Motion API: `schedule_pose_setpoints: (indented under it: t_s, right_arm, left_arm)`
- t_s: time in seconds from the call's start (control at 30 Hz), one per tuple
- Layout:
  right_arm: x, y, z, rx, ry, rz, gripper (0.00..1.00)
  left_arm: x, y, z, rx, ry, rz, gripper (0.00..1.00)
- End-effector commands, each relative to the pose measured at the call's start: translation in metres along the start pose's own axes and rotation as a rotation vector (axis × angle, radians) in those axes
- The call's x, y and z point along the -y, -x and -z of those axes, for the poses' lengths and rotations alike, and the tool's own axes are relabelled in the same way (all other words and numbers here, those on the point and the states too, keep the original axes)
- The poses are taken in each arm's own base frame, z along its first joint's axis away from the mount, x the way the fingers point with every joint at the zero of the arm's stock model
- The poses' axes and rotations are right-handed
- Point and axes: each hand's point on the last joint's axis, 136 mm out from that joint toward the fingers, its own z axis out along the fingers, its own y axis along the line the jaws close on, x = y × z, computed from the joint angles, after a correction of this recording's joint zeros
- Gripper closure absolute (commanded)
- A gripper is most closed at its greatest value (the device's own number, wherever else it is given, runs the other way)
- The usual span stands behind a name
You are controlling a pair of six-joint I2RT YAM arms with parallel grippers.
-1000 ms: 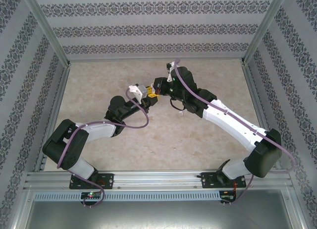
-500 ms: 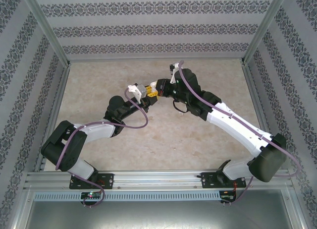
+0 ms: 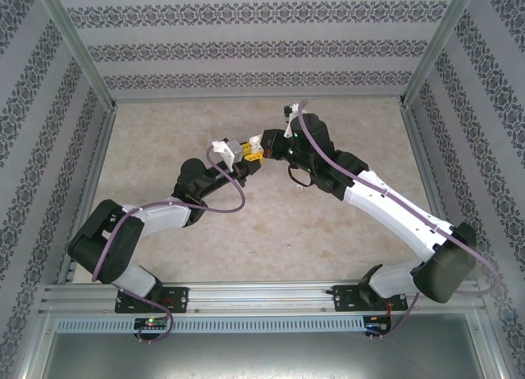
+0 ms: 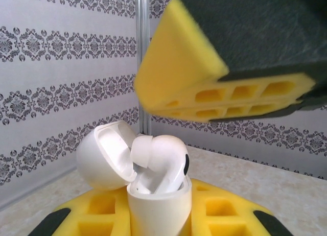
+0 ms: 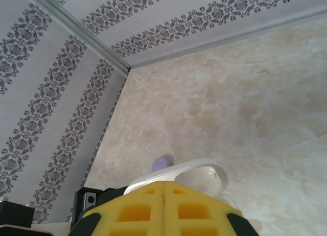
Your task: Insert the wireless bluetooth earbuds into the charging case
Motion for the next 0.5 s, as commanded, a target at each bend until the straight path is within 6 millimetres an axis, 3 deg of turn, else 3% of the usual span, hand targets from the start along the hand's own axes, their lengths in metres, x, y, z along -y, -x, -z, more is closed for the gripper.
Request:
schedule_pose_setpoints:
  t_s: [0.0,0.23,0.47]
  right_arm:
    - [0.003,0.012,0.019,0.043,-0.019,0.01,1.0]
    - [0.02,-0.012,0.013,-0.023,-0.054,-0.011,1.0]
    - [0.031,-0.018,0.01,-0.033,-0.086,-0.012,1.0]
  left_arm:
    - [0.012,0.026,0.001,0.077,-0.05,-0.033,1.0]
    - [0.016,0.029,-0.001,0.076,-0.082,-0.032,1.0]
    - [0.018,0.034,-0.001,0.082,-0.096,-0.037,1.0]
